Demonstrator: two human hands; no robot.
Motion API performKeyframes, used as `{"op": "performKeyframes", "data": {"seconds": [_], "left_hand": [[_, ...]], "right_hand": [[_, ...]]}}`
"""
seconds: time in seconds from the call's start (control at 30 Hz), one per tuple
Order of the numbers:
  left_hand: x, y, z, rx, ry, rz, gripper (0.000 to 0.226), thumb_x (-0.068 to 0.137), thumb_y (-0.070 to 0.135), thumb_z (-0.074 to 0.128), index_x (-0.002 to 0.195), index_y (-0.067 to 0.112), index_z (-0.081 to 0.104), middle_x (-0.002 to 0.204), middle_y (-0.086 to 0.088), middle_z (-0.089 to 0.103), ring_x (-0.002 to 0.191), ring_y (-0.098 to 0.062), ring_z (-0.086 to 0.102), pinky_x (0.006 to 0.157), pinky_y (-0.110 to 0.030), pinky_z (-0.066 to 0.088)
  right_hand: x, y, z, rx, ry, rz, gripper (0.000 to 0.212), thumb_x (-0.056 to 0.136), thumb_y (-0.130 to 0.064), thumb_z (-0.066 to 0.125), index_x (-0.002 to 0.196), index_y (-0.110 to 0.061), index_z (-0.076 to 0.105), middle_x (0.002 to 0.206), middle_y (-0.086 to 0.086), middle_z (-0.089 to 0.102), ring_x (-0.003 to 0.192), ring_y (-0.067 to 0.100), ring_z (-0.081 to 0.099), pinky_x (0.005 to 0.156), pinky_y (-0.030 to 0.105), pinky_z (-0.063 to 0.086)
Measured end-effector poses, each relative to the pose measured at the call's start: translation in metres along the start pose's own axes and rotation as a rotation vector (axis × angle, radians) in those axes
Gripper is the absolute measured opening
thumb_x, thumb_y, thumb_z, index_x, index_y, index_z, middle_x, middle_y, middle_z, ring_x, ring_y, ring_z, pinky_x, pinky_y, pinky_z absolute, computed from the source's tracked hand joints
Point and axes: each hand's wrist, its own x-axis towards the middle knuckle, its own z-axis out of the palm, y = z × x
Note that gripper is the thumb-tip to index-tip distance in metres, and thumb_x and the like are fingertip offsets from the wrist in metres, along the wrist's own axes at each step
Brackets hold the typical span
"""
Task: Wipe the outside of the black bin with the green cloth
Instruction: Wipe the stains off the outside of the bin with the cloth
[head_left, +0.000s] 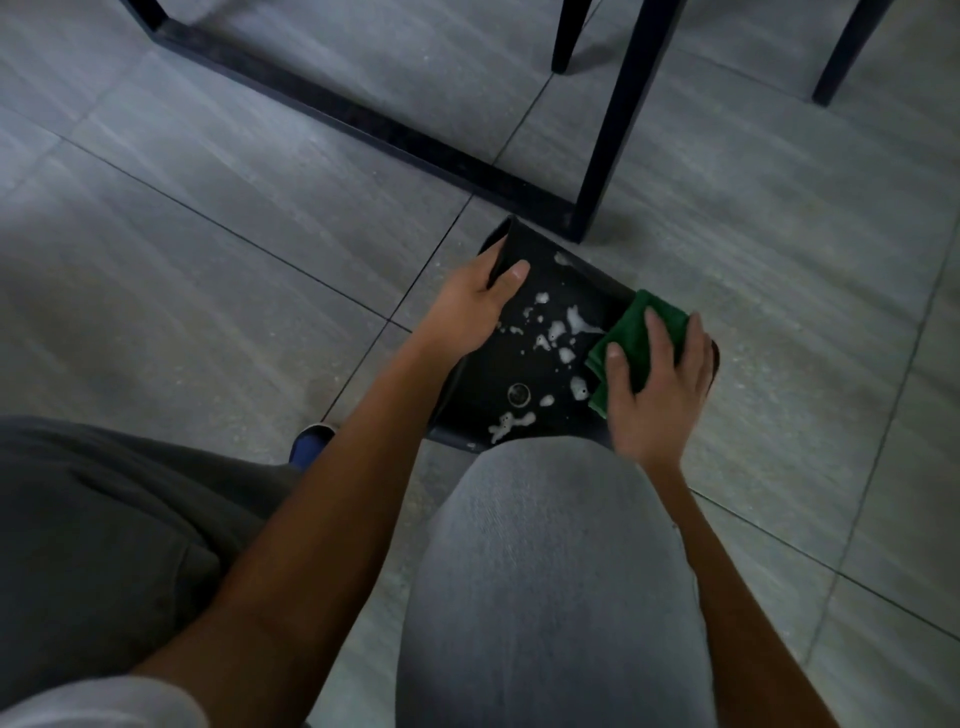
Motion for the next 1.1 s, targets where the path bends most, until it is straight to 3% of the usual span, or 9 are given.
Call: {"op": "performKeyframes", "data": {"seconds": [0.1, 0.27, 0.47, 0.57, 0.7, 0.77, 0.9, 1.03, 1.1], "left_hand": [[-0.001, 0.002, 0.002, -0.012, 0.008, 0.002, 0.032, 0.108, 0.034, 0.043, 0.134, 0.019, 0.056, 0.106, 0.017, 0.065, 0.095, 0.01, 0.063, 0.08, -0.005, 0.047], [-0.001, 0.002, 0.002, -0.041, 0.011, -0.025, 0.034, 0.108, 0.038, 0.04, 0.131, 0.02, 0.057, 0.111, 0.008, 0.067, 0.104, -0.007, 0.065, 0.091, -0.024, 0.05], [0.022, 0.029, 0.022, -0.099, 0.037, -0.074, 0.045, 0.109, 0.042, 0.034, 0.133, 0.017, 0.062, 0.114, 0.003, 0.069, 0.107, -0.005, 0.064, 0.096, -0.023, 0.049], [0.03, 0.029, 0.019, -0.124, 0.039, -0.083, 0.042, 0.11, 0.037, 0.033, 0.123, 0.016, 0.066, 0.103, 0.012, 0.066, 0.092, 0.019, 0.059, 0.084, -0.002, 0.043], [0.038, 0.023, 0.008, -0.118, 0.026, -0.127, 0.052, 0.108, 0.046, 0.033, 0.15, 0.018, 0.047, 0.148, -0.003, 0.054, 0.134, -0.012, 0.05, 0.109, -0.018, 0.034], [0.039, 0.014, 0.002, -0.06, -0.014, -0.102, 0.052, 0.109, 0.037, 0.037, 0.158, 0.026, 0.028, 0.155, -0.001, 0.043, 0.134, -0.014, 0.048, 0.107, -0.019, 0.034], [0.034, -0.004, -0.002, 0.005, -0.018, -0.058, 0.055, 0.109, 0.032, 0.038, 0.16, 0.032, 0.018, 0.148, 0.0, 0.047, 0.118, -0.009, 0.054, 0.108, -0.028, 0.042], [0.035, -0.005, 0.006, 0.041, 0.018, -0.044, 0.057, 0.11, 0.029, 0.037, 0.161, 0.025, 0.014, 0.101, 0.019, 0.052, 0.083, 0.007, 0.051, 0.079, 0.002, 0.043], [0.038, 0.005, 0.011, 0.002, 0.004, -0.033, 0.057, 0.109, 0.03, 0.038, 0.161, 0.023, 0.015, 0.124, 0.005, 0.06, 0.104, -0.006, 0.063, 0.098, -0.014, 0.048]], "right_hand": [[0.013, 0.027, 0.001, -0.068, 0.04, 0.041, 0.051, 0.104, -0.046, 0.048, 0.153, -0.035, 0.04, 0.17, 0.007, 0.021, 0.154, 0.035, 0.024, 0.121, 0.06, 0.027], [0.032, 0.048, -0.006, -0.002, 0.078, 0.331, 0.053, 0.103, -0.033, 0.05, 0.155, -0.034, 0.039, 0.169, 0.005, 0.027, 0.145, 0.035, 0.042, 0.108, 0.059, 0.046], [0.053, -0.014, 0.017, 0.108, 0.102, -0.13, 0.047, 0.097, -0.023, 0.047, 0.142, -0.024, 0.06, 0.156, 0.008, 0.049, 0.146, 0.034, 0.041, 0.12, 0.047, 0.036], [0.05, -0.054, 0.019, 0.096, 0.102, -0.311, 0.047, 0.096, -0.023, 0.051, 0.141, -0.026, 0.062, 0.155, 0.005, 0.05, 0.14, 0.038, 0.044, 0.114, 0.041, 0.036], [-0.009, -0.046, 0.022, 0.007, 0.02, -0.67, 0.043, 0.098, -0.026, 0.059, 0.141, -0.027, 0.063, 0.157, 0.005, 0.048, 0.142, 0.038, 0.042, 0.112, 0.044, 0.033], [-0.024, -0.015, 0.02, -0.057, -0.009, -0.746, 0.04, 0.098, -0.028, 0.061, 0.138, -0.028, 0.065, 0.156, 0.005, 0.05, 0.142, 0.037, 0.044, 0.11, 0.049, 0.038], [-0.011, 0.035, 0.021, -0.078, 0.072, -0.46, 0.041, 0.101, -0.026, 0.057, 0.14, -0.023, 0.064, 0.156, 0.009, 0.05, 0.139, 0.042, 0.044, 0.112, 0.051, 0.04], [0.039, 0.007, 0.025, -0.03, 0.149, -0.038, 0.044, 0.099, -0.03, 0.046, 0.139, -0.024, 0.064, 0.152, 0.01, 0.053, 0.141, 0.042, 0.044, 0.11, 0.057, 0.042], [0.052, -0.032, 0.027, -0.043, 0.144, -0.117, 0.046, 0.097, -0.029, 0.044, 0.139, -0.028, 0.063, 0.154, 0.007, 0.052, 0.142, 0.039, 0.044, 0.113, 0.055, 0.041]]}}
